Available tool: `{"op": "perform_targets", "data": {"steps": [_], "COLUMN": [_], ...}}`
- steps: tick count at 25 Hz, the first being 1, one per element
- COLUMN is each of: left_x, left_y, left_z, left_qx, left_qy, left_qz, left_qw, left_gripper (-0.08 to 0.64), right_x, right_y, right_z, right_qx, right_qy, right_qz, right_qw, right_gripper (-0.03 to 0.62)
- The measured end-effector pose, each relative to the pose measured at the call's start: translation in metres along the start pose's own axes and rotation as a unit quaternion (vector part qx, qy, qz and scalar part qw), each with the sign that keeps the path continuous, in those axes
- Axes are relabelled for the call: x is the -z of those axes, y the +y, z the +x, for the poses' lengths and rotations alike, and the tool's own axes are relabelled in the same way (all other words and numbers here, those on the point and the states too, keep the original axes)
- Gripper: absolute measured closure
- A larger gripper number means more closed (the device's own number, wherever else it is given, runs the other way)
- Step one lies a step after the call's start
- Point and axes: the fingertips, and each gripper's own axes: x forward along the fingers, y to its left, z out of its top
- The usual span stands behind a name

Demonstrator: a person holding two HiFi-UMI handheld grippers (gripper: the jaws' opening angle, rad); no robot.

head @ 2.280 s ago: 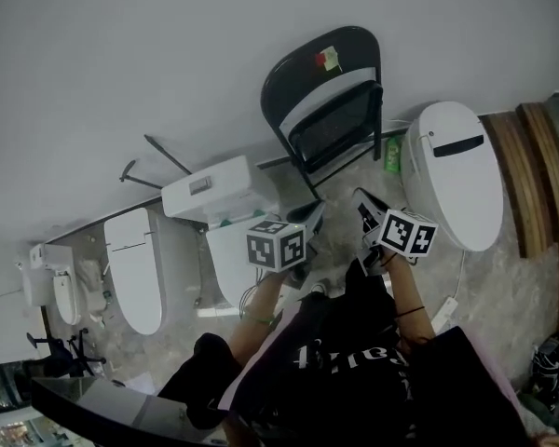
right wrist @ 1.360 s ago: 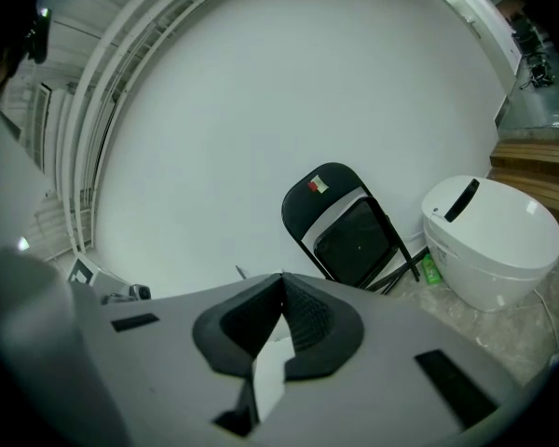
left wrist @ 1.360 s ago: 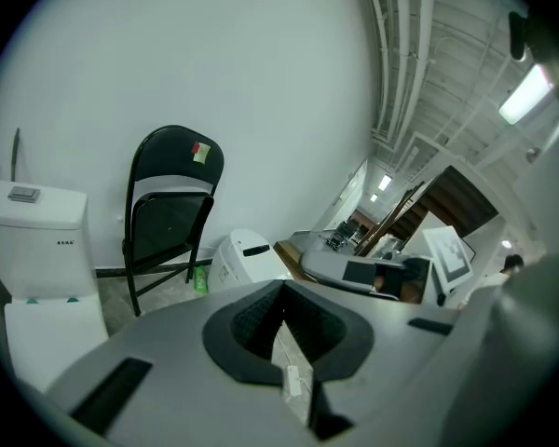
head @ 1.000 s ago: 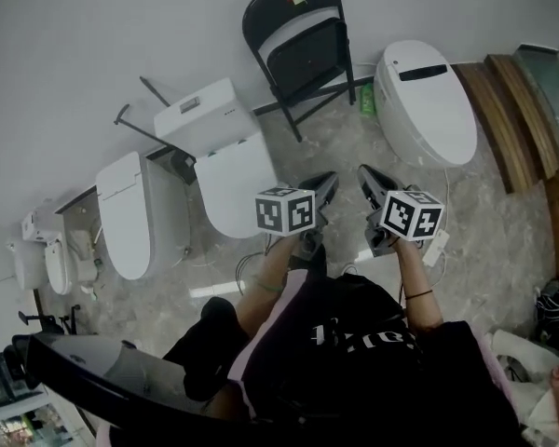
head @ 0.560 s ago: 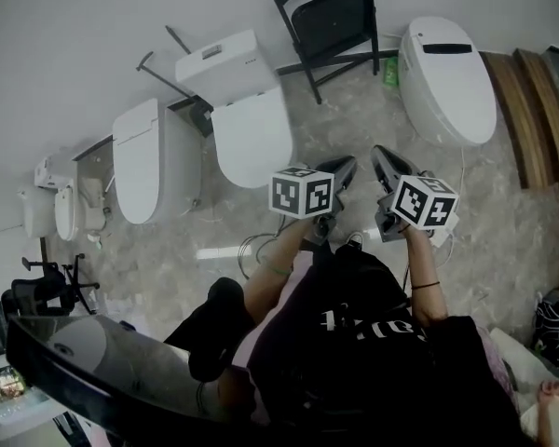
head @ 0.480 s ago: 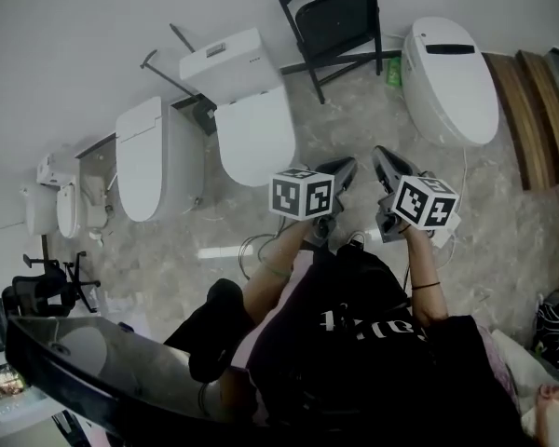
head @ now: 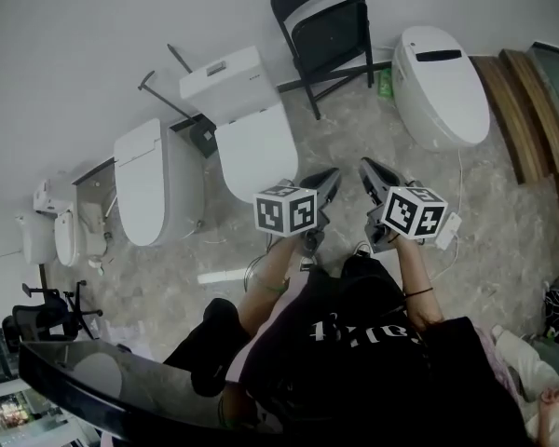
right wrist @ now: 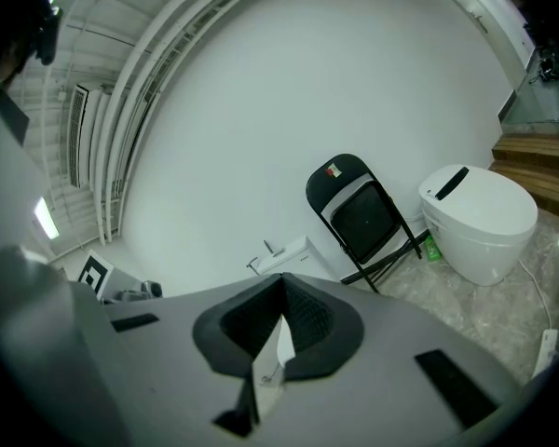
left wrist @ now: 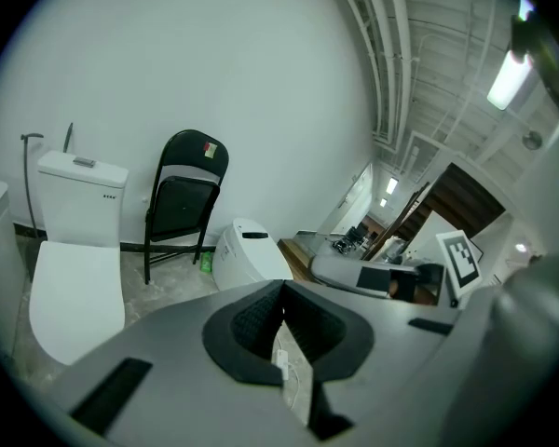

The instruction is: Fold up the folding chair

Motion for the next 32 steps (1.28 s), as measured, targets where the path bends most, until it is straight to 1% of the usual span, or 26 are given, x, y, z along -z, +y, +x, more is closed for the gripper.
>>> {"op": "perform_targets", "data": {"steps": [3,8,11,14,20,32], "left_x": [0.006,0.02,0.027,0.029,0.031,0.04], "left_y": [0.012,0.036,0.045,0.051,0.049,0.05], "left_z": [-0.027,-0.064,-0.081,-0.091,-0.105,-0.116], "left_qx": [0.015,0.028,0.04,0.051,0.068,0.073], "left_qy": [-0.002,0.01,0.012,0.008,0.004,0.014], "left_qz": [0.006,0.009,0.008,0.006,0.011,0.02], "left_qw": [0.9999,0.9995,0.9991,0.9986,0.9976,0.9971], "left_gripper": [0.556,0.555,0.555,0.555,0.555,0.555], "right_x": [0.014,0.048,0.066,0.074,0.083,0.094], "right_y": [0.026,0.063,0.08,0.093,0.107,0.117], "right_z": [0.008,0.019,0.023,0.025,0.02,0.021], "right_qx": [0.004,0.02,0.03,0.037,0.049,0.054], "right_qy": [-0.01,-0.012,-0.01,-0.01,-0.022,-0.021], "right_qz": [0.003,0.008,0.005,-0.003,-0.003,-0.006], "right_qw": [1.0,1.0,0.999,0.999,0.999,0.998], "right_gripper": [0.578,0.578,0.578,0.578,0.578,0.578]}}
